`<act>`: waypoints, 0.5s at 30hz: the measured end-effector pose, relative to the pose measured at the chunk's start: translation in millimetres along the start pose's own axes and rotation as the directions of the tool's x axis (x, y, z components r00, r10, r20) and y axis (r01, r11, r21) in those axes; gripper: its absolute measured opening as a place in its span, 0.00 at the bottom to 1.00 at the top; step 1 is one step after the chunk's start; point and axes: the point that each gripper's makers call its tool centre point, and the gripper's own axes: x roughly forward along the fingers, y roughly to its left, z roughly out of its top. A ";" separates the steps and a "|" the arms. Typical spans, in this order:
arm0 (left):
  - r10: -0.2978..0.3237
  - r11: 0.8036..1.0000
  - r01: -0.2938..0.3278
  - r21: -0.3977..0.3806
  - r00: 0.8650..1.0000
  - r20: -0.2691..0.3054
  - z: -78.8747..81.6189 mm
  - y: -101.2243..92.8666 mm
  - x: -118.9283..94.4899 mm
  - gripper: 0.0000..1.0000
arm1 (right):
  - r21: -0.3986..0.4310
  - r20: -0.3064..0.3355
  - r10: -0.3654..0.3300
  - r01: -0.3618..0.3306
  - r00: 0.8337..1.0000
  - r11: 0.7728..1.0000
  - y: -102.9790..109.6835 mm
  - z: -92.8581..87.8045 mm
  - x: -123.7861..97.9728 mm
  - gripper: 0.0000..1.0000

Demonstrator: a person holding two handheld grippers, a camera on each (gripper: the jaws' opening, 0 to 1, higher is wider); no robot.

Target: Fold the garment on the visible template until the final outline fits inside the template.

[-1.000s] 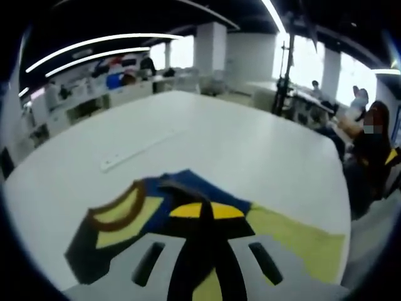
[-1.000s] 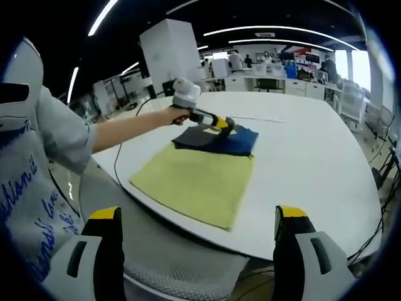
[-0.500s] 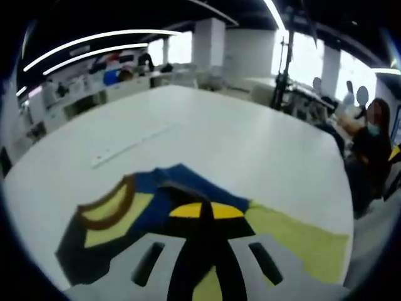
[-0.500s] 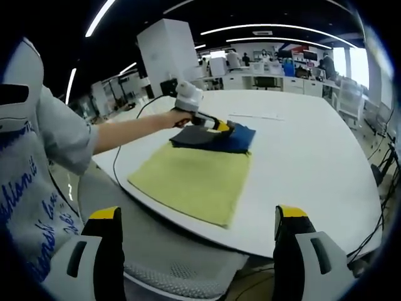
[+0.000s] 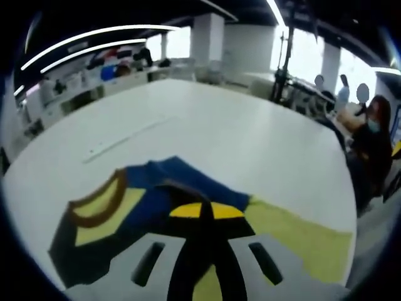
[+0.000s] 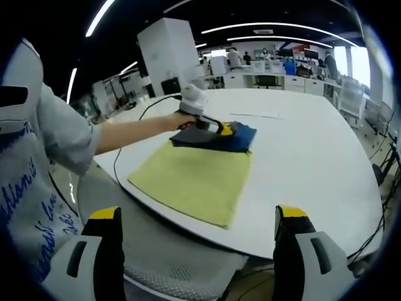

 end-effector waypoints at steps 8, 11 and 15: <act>-0.010 1.000 0.009 -0.012 1.000 -0.022 -9.6 -5.9 4.6 0.00 | 0.004 -0.004 0.004 -0.004 1.000 1.000 -1.5 -1.5 0.9 1.00; -0.015 1.000 0.014 -0.013 0.999 -0.031 -11.6 -6.3 6.5 0.00 | 0.006 -0.006 0.002 -0.002 1.000 1.000 -2.7 -2.8 1.0 1.00; -0.020 1.000 0.020 -0.010 0.999 -0.039 -13.0 -7.5 8.6 0.00 | 0.009 -0.007 0.004 -0.004 1.000 1.000 -3.2 -3.9 1.5 1.00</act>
